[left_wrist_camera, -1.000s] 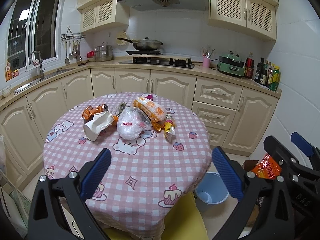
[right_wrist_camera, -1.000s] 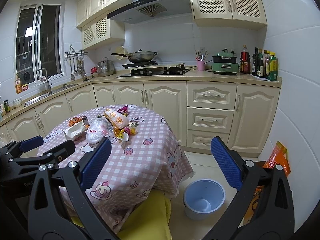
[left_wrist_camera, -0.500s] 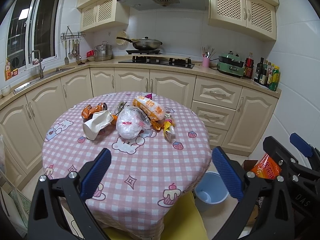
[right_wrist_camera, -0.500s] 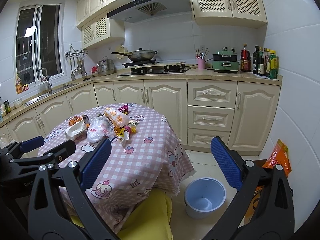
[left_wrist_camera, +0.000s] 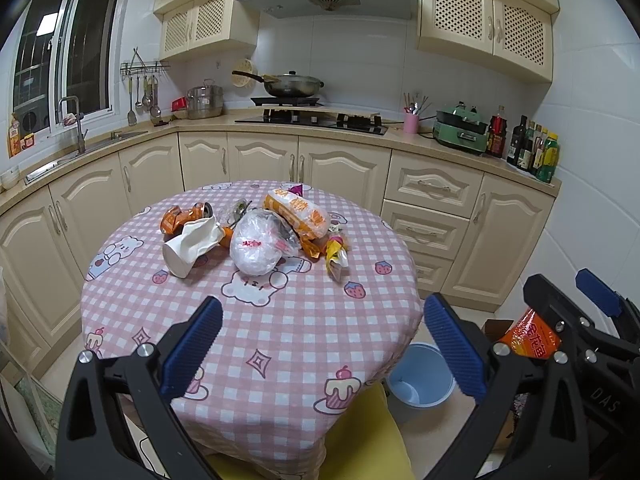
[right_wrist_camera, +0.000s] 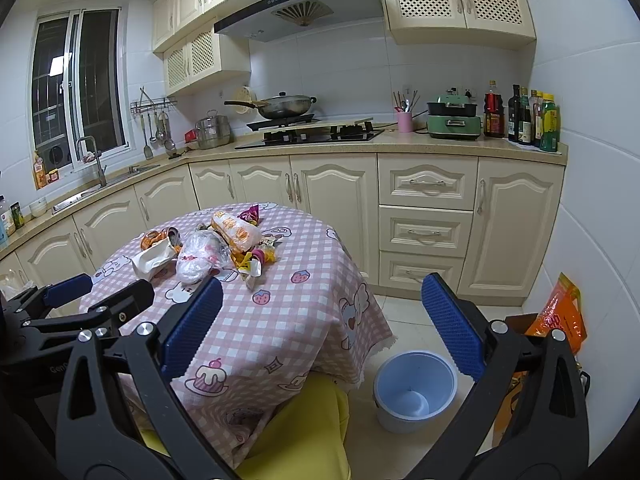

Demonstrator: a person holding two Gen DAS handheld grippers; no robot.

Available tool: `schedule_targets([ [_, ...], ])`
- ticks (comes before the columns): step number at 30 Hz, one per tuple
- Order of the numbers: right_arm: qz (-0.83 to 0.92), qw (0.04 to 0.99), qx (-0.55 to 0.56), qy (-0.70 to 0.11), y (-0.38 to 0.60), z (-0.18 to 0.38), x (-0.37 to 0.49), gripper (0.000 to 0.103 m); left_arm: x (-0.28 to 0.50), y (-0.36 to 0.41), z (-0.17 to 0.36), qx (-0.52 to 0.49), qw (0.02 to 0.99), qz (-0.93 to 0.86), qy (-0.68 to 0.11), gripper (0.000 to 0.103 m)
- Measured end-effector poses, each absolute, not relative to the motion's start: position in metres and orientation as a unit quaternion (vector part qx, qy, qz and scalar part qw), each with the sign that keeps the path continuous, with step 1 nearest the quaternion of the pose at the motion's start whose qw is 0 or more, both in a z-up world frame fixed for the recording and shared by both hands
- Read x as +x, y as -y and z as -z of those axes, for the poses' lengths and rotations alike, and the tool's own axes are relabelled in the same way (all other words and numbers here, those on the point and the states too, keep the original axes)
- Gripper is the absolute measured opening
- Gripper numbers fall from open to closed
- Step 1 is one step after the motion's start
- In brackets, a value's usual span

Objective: Collect trash

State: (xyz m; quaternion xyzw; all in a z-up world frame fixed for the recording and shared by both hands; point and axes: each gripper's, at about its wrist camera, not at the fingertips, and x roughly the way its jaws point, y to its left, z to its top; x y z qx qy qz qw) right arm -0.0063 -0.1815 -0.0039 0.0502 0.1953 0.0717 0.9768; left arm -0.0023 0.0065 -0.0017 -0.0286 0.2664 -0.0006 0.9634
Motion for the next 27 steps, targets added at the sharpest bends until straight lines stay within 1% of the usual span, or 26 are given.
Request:
schedule_targets([
  [27, -0.071, 0.976, 0.048, -0.199, 0.1802, 0.0013, -0.0057, 0.098, -0.0012, -0.0078, 0.0026, -0.030, 0.964, 0.001, -0.263, 0.098],
])
